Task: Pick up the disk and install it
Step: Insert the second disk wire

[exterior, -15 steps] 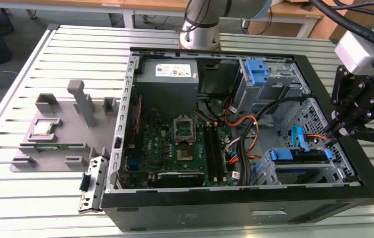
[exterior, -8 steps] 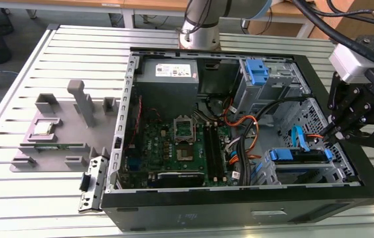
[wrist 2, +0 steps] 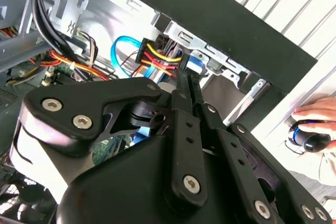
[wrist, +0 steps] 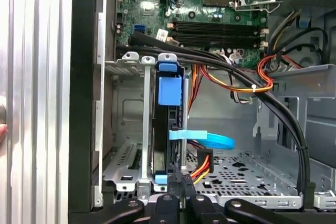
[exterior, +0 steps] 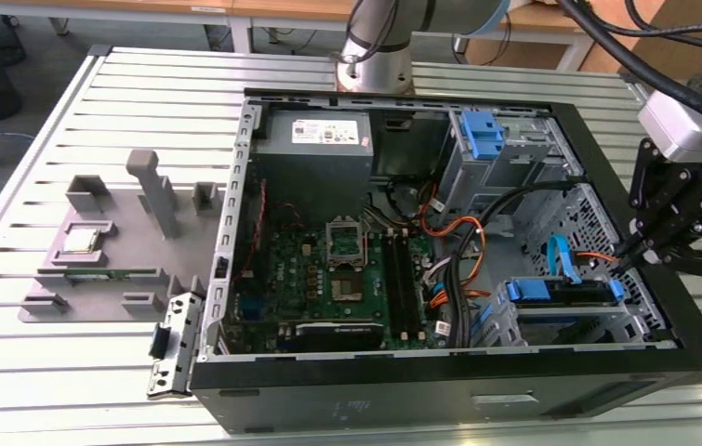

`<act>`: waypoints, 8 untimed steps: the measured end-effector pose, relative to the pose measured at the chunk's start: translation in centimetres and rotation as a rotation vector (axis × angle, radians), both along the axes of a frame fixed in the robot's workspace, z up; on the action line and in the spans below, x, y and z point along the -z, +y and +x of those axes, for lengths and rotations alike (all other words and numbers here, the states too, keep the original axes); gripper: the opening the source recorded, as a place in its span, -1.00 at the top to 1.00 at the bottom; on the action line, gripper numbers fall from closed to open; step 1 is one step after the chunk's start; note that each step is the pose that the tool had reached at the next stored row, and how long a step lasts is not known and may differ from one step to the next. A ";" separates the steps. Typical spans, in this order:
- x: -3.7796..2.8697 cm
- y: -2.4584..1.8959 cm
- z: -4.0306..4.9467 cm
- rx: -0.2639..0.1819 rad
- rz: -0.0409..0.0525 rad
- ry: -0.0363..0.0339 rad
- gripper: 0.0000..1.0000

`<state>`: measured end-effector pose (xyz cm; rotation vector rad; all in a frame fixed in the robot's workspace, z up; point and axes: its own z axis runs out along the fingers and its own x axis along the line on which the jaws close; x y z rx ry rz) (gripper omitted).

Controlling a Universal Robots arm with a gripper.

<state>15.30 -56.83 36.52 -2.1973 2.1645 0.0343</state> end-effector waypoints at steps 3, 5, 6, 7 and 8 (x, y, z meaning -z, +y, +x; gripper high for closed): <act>0.07 0.00 0.04 0.000 -0.0004 0.0000 0.66; 0.09 0.00 0.05 0.000 -0.0002 0.0000 0.66; 0.09 0.00 0.05 0.000 -0.0001 0.0000 0.66; 0.09 0.00 0.05 0.000 -0.0001 0.0000 0.66; 0.09 0.00 0.05 0.000 -0.0001 0.0000 0.66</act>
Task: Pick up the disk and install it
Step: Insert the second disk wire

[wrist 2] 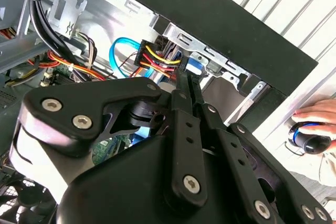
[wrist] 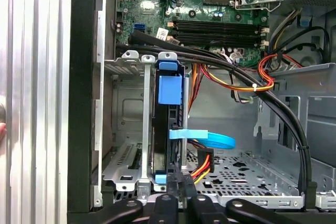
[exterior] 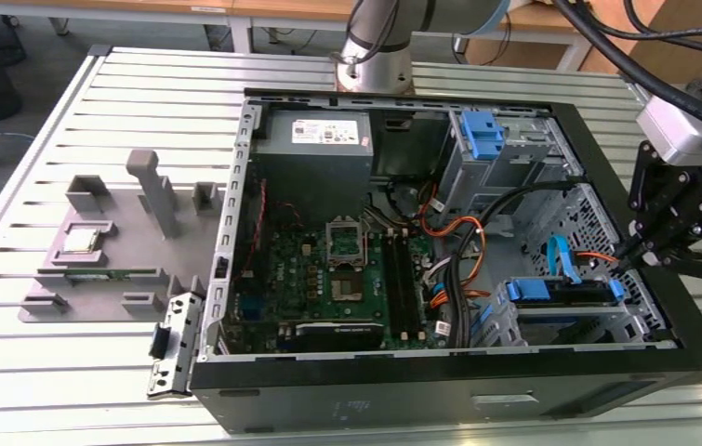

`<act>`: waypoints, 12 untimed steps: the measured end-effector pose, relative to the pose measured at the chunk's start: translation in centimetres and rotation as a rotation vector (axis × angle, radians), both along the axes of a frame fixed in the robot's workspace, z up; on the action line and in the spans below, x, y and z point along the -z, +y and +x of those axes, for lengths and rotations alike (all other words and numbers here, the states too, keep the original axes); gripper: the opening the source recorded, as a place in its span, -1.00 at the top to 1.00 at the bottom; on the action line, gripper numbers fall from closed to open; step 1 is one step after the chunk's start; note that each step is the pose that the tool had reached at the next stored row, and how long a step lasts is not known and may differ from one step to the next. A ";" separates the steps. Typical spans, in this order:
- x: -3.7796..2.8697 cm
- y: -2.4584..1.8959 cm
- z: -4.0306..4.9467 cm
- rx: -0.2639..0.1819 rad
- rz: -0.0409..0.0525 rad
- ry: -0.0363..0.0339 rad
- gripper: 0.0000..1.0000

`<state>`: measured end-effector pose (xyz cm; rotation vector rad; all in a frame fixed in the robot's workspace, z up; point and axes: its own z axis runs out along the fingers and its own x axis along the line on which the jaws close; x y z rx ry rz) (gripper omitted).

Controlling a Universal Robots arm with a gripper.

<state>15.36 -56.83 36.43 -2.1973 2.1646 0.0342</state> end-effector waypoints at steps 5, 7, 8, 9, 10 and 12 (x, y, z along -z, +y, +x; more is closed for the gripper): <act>0.05 0.00 0.01 0.000 0.0002 0.0000 0.40; 0.33 0.09 0.09 0.000 0.0001 0.0000 0.40; 0.51 0.12 0.21 0.000 0.0001 0.0001 0.40; 0.60 0.13 0.49 0.000 -0.0001 0.0034 0.40; 0.64 0.15 0.72 0.000 0.0000 0.0082 0.40; 0.66 0.15 0.95 0.000 0.0000 0.0135 0.40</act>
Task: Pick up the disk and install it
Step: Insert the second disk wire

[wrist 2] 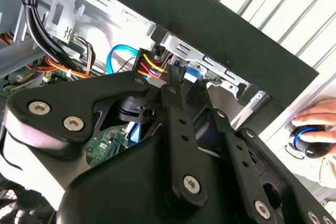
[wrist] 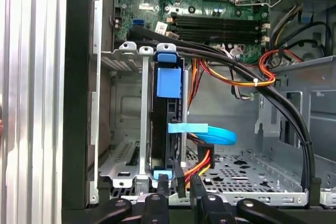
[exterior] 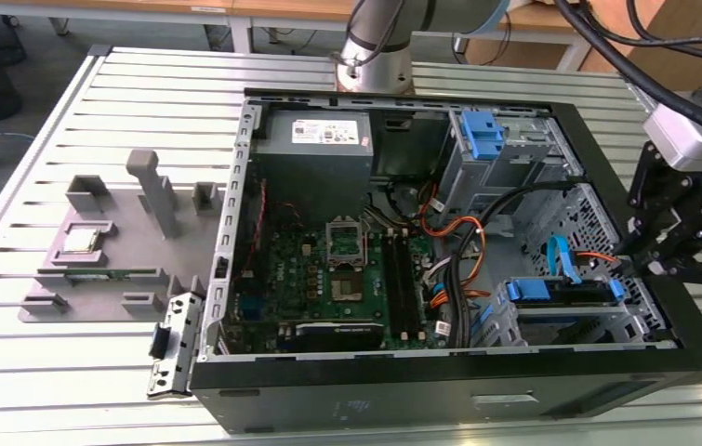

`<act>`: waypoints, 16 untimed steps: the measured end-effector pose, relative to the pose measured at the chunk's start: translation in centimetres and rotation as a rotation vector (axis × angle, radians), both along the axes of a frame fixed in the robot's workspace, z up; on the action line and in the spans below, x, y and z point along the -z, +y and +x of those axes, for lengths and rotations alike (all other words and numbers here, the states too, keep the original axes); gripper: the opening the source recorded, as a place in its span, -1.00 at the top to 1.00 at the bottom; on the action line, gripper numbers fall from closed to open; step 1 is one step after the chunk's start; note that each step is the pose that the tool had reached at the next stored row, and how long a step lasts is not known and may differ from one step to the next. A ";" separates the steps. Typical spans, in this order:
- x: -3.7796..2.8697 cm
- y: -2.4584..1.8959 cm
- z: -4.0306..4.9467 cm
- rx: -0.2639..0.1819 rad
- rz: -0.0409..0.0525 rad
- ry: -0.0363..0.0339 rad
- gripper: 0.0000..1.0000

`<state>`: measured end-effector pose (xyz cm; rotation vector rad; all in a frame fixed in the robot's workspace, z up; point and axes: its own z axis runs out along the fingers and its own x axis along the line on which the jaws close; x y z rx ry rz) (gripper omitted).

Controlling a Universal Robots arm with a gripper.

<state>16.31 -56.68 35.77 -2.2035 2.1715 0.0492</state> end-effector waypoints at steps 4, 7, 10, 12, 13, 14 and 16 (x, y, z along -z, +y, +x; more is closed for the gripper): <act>0.51 0.00 0.07 0.000 0.0009 0.0013 0.40; 0.59 0.00 0.07 0.000 0.0005 0.0014 0.40; 0.62 0.01 -0.14 0.000 0.0010 0.0013 0.40; 0.63 0.00 -0.46 0.000 0.0008 0.0007 0.40; 0.63 0.00 -0.54 0.000 0.0009 0.0006 0.40; 0.63 0.00 -0.55 0.000 0.0008 0.0006 0.40; 0.72 0.01 -0.55 0.000 0.0009 0.0006 0.40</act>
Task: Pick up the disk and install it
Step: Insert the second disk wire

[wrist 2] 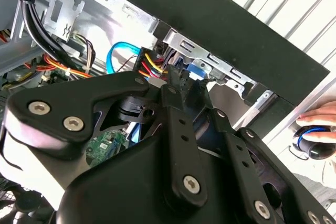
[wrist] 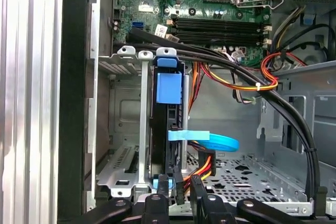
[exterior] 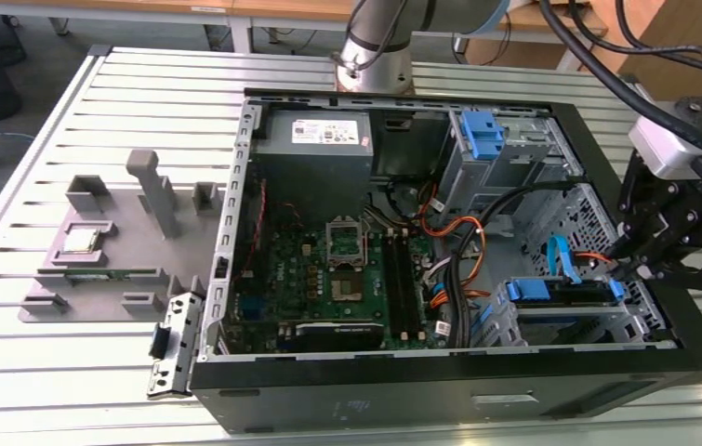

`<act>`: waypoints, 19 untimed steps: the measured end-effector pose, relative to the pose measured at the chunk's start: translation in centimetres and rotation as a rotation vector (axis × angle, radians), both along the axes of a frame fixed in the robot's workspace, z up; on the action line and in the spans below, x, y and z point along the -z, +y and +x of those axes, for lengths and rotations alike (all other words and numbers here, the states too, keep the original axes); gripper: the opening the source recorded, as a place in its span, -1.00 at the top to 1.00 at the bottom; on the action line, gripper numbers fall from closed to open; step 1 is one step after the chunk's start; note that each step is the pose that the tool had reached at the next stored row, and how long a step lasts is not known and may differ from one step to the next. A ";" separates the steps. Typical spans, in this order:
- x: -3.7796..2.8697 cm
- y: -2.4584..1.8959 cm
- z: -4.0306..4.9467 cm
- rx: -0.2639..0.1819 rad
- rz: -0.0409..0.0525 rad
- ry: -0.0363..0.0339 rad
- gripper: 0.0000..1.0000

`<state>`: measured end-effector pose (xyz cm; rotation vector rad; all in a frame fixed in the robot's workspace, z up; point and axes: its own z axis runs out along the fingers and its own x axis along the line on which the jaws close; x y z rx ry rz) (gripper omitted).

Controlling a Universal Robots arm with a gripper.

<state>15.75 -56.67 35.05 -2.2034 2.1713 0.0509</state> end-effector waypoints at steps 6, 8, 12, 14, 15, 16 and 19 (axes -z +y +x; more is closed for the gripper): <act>0.80 0.00 -0.01 0.000 -0.0001 0.0000 0.40; 0.70 -0.01 -0.01 0.000 -0.0001 0.0000 0.40; 0.59 0.00 -0.01 0.000 0.0000 0.0000 0.40; 0.56 -0.01 -0.01 0.000 -0.0002 0.0000 0.40; 0.55 0.00 -0.01 0.000 -0.0003 0.0000 0.40; 0.51 0.00 -0.01 0.000 -0.0003 0.0000 0.40; 0.49 -0.01 -0.02 0.000 -0.0003 0.0000 0.40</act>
